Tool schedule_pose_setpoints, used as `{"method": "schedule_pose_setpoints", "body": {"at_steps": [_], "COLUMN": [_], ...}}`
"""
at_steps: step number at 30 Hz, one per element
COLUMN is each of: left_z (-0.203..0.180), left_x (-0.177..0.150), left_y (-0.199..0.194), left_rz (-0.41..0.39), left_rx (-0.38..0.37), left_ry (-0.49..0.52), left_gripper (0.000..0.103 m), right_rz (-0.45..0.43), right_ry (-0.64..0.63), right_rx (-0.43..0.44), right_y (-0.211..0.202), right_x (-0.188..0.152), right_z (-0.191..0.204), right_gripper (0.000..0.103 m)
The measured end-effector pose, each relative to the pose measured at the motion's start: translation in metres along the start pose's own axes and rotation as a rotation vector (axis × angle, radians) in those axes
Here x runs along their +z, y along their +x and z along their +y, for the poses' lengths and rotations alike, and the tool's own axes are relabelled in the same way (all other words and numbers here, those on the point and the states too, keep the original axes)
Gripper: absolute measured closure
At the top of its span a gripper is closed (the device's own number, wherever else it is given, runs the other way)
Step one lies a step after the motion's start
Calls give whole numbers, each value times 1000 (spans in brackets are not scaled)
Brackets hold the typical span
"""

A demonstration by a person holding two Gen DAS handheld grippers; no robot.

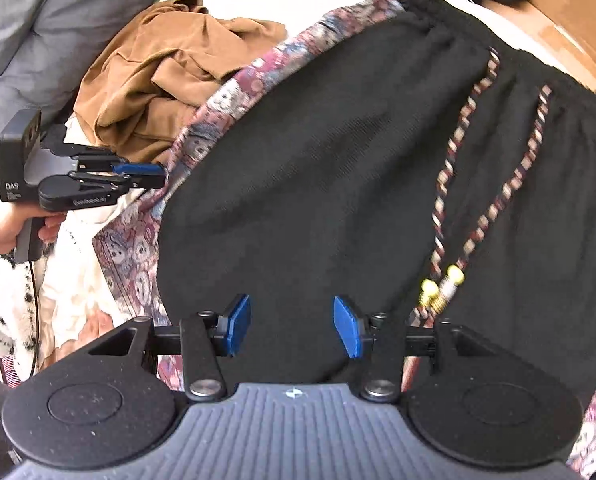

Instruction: Fold clothes

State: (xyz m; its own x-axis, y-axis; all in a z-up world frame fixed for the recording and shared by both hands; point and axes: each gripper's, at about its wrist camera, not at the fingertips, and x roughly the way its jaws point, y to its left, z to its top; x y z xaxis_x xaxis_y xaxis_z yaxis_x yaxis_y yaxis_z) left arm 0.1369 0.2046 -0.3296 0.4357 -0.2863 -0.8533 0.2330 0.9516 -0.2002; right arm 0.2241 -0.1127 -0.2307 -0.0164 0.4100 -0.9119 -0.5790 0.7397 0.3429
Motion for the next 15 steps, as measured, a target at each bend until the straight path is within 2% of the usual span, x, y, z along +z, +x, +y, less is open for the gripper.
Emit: {"method": "schedule_pose_setpoints", "body": {"at_steps": [5, 7, 9, 11, 12, 13, 14, 15], "left_z": [7, 9, 10, 13, 16, 19, 19, 15], "left_x": [-2, -2, -2, 0, -1, 2, 8, 11], "left_y": [-22, -29, -35, -40, -45, -53, -59, -62], "left_rz": [-63, -72, -75, -76, -84, -111, -136, -146], "left_rx": [64, 80, 138, 156, 143, 96, 52, 44], "left_ry": [9, 14, 40, 16, -11, -60, -76, -64], "left_gripper": [103, 103, 103, 103, 103, 103, 103, 102], "right_rz": [-23, -27, -41, -63, -71, -77, -82, -90], "right_ry": [-36, -15, 5, 23, 28, 30, 32, 35], "right_rx": [-38, -64, -70, -72, -73, -77, -81, -84], "right_y": [25, 40, 48, 53, 55, 57, 58, 60], "right_x": [12, 15, 17, 20, 22, 23, 25, 27], "right_z": [7, 3, -3, -9, -12, -15, -17, -20], "right_gripper": [52, 52, 52, 52, 52, 52, 52, 52]}}
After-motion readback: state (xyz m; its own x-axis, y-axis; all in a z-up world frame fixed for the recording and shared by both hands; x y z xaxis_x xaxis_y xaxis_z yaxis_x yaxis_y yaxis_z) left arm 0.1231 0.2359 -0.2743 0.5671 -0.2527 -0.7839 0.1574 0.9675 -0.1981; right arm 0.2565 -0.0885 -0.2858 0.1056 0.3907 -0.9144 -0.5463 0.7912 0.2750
